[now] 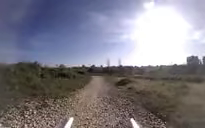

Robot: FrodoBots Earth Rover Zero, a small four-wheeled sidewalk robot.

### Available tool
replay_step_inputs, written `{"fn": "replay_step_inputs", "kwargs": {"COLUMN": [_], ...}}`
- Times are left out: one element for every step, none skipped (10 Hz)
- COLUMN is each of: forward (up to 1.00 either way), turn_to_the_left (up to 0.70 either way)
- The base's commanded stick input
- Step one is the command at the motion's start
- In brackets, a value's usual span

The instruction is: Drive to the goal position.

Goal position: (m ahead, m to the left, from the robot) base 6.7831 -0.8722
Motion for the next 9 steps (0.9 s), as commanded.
{"fn": "replay_step_inputs", "kwargs": {"forward": [0.50, 0.50, 0.50, 0.50, 0.50, 0.50, 0.50, 0.50, 0.50], "turn_to_the_left": [0.00, 0.00, 0.00, 0.00, 0.00, 0.00, 0.00, 0.00, 0.00]}}
